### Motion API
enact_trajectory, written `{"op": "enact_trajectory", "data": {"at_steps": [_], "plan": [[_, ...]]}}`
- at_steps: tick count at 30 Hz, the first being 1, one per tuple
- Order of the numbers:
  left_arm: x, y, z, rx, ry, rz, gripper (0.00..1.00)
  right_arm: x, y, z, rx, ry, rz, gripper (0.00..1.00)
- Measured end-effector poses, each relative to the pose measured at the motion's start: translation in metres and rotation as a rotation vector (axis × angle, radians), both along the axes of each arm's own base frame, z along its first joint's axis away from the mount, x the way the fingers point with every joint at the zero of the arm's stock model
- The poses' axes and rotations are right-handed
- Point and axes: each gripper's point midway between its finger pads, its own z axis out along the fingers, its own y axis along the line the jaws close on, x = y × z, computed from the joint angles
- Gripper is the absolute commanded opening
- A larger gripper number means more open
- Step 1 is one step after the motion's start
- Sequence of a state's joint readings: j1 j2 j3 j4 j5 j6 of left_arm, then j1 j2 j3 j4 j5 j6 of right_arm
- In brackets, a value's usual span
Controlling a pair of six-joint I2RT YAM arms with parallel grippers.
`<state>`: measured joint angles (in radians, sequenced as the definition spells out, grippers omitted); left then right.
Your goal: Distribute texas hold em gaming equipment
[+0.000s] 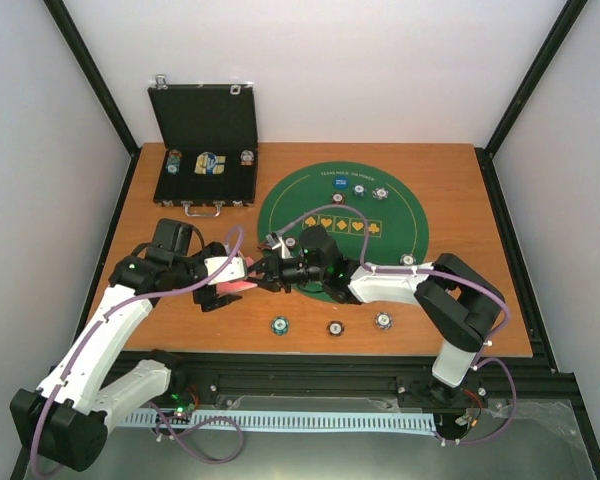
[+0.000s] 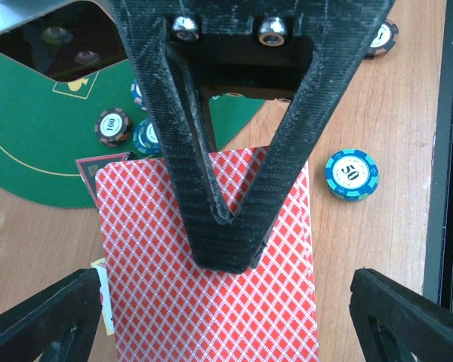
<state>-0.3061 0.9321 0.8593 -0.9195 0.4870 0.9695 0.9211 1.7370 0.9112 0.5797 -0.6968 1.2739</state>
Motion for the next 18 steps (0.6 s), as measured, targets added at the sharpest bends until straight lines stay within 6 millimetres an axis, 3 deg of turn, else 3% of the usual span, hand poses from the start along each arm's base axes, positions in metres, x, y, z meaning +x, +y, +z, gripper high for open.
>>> {"op": "enact_trajectory", "data": {"at_steps": [6, 12, 18], "plan": [[-0.0011, -0.0006, 0.0005, -0.002, -0.003, -0.010, 0.82, -0.0037, -0.0006, -0.0030, 0.000, 0.012, 0.003, 0.03], [-0.0047, 0.0002, -0.0026, 0.009, 0.009, -0.025, 0.89, -0.0075, 0.0008, -0.0016, 0.006, 0.014, 0.015, 0.03], [-0.0077, -0.0002, -0.0046, 0.006, 0.013, -0.034, 0.89, -0.0089, 0.0012, 0.0006, 0.015, 0.010, 0.024, 0.03]]}}
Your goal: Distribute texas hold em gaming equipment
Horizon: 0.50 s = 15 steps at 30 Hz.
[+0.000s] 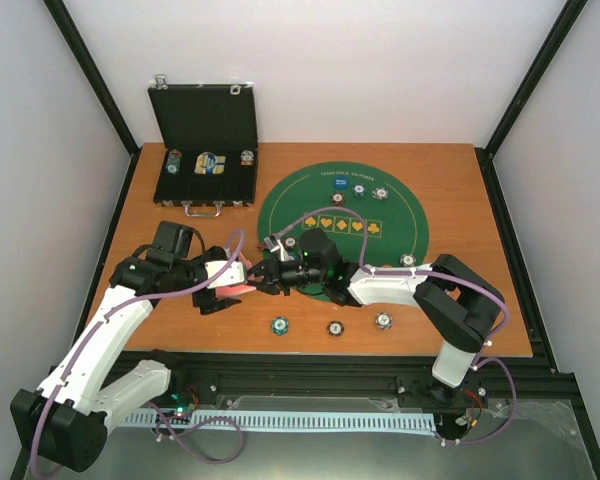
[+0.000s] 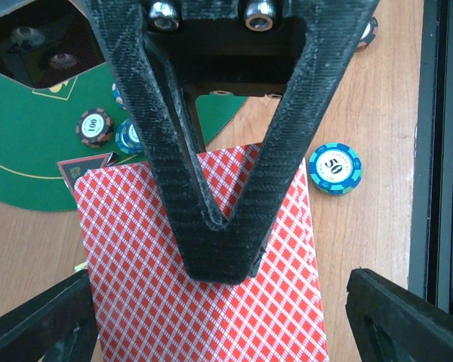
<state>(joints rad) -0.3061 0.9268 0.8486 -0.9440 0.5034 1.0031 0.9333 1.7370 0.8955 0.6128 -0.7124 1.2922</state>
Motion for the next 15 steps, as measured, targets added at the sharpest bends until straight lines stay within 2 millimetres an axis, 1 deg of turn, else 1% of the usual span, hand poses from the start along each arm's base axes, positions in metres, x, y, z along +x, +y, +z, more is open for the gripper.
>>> {"op": "enact_trajectory", "data": {"at_steps": [4, 7, 10, 12, 15], "plan": [[-0.0008, -0.0004, -0.0005, -0.002, 0.002, -0.003, 0.87, -0.0024, 0.0011, 0.0024, 0.010, -0.004, 0.009, 0.03], [-0.0007, -0.0006, -0.0003, -0.002, -0.001, -0.007, 0.79, -0.0034, 0.0014, 0.0029, 0.011, -0.002, 0.012, 0.03], [0.0007, -0.0004, 0.0001, 0.001, -0.011, -0.009, 0.67, -0.0050, 0.0013, 0.0027, 0.011, 0.002, 0.020, 0.03], [0.0009, 0.0006, -0.0008, 0.005, -0.008, -0.004, 0.63, -0.0049, 0.0019, 0.0033, 0.014, -0.001, 0.017, 0.03], [0.0019, 0.0018, -0.0016, 0.014, -0.012, 0.000, 0.62, -0.0047, 0.0029, 0.0054, 0.021, -0.009, 0.012, 0.03]]}}
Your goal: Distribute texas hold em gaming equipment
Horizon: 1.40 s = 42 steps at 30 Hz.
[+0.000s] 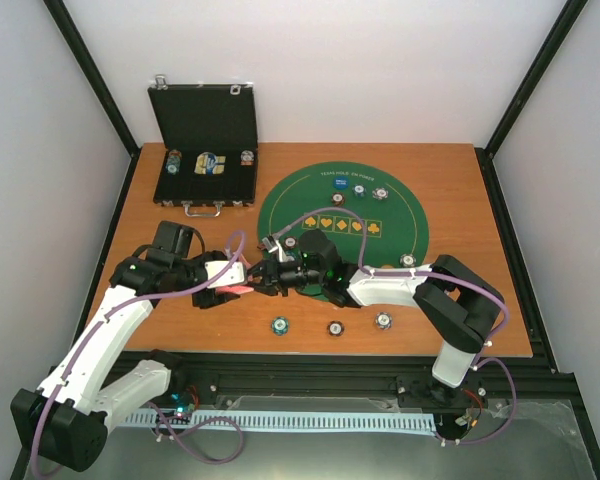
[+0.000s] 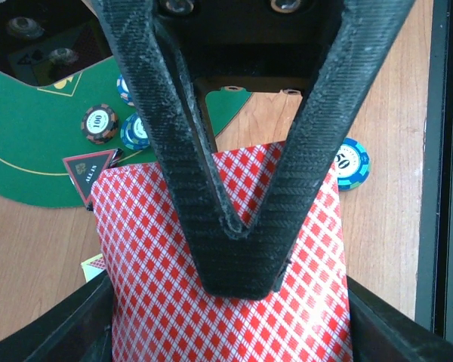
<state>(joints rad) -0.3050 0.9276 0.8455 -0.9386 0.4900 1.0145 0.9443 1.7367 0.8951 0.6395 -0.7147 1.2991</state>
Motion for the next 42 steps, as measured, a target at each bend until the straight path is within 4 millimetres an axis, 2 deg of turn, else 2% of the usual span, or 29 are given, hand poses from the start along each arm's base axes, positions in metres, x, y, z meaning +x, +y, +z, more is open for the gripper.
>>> {"op": "enact_trajectory", "data": {"at_steps": [5, 7, 10, 15, 21, 27, 34, 42], "plan": [[-0.001, 0.001, -0.001, 0.006, 0.003, -0.001, 0.62, 0.000, 0.000, -0.005, -0.019, -0.008, 0.000, 0.04], [-0.001, 0.001, -0.002, 0.009, 0.007, 0.001, 0.62, 0.001, 0.000, -0.006, -0.029, -0.015, 0.001, 0.12], [-0.002, 0.002, -0.002, 0.014, 0.012, 0.003, 0.59, 0.001, 0.001, -0.007, -0.046, -0.023, 0.005, 0.17], [-0.005, 0.006, -0.005, 0.040, 0.005, -0.016, 0.46, -0.001, 0.004, -0.008, -0.085, -0.033, 0.029, 0.29], [-0.014, 0.009, -0.009, 0.069, 0.020, -0.048, 0.46, 0.002, 0.006, -0.012, -0.128, -0.045, 0.028, 0.39], [-0.016, 0.011, -0.011, 0.081, 0.026, -0.050, 0.47, 0.002, 0.009, -0.021, -0.150, -0.038, 0.032, 0.39], [-0.016, 0.014, -0.014, 0.102, 0.027, -0.041, 0.48, -0.002, 0.021, -0.025, -0.148, -0.042, 0.053, 0.39], [-0.015, 0.019, -0.020, 0.127, 0.007, -0.038, 0.48, -0.003, 0.019, -0.031, -0.168, -0.033, 0.053, 0.41]]}}
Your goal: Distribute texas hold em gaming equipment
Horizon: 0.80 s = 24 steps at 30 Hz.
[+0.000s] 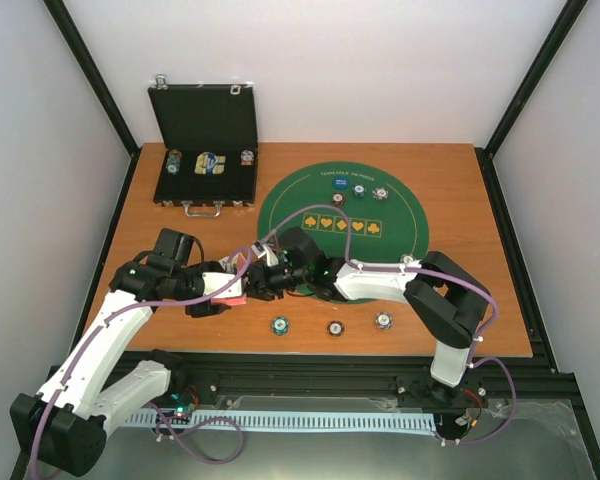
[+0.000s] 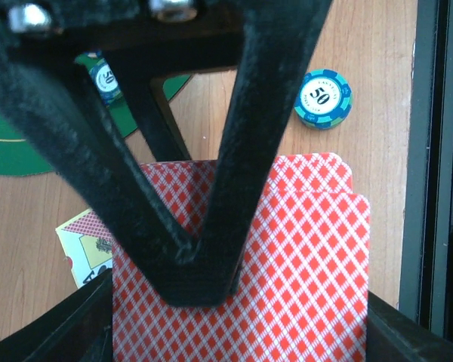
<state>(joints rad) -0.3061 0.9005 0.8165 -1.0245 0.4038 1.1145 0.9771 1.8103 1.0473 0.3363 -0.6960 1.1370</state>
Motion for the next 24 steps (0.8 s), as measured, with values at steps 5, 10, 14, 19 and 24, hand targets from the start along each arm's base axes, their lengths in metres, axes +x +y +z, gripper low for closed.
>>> {"op": "enact_trajectory", "data": {"at_steps": [5, 10, 14, 19, 24], "plan": [[0.001, 0.003, -0.003, 0.017, -0.008, 0.003, 0.47, -0.004, -0.010, -0.006, -0.024, -0.001, 0.001, 0.53], [0.005, 0.003, -0.003, 0.024, -0.026, 0.006, 0.47, -0.006, -0.015, -0.006, -0.037, -0.002, 0.003, 0.63], [0.007, 0.004, -0.003, 0.030, -0.037, 0.010, 0.47, -0.007, -0.016, -0.002, -0.030, -0.006, 0.005, 0.65], [0.008, 0.005, -0.003, 0.032, -0.039, 0.009, 0.47, -0.013, -0.013, 0.002, -0.016, -0.006, 0.019, 0.64], [0.008, 0.005, -0.003, 0.032, -0.039, 0.009, 0.47, -0.018, -0.007, 0.003, 0.006, 0.008, 0.036, 0.62]]}}
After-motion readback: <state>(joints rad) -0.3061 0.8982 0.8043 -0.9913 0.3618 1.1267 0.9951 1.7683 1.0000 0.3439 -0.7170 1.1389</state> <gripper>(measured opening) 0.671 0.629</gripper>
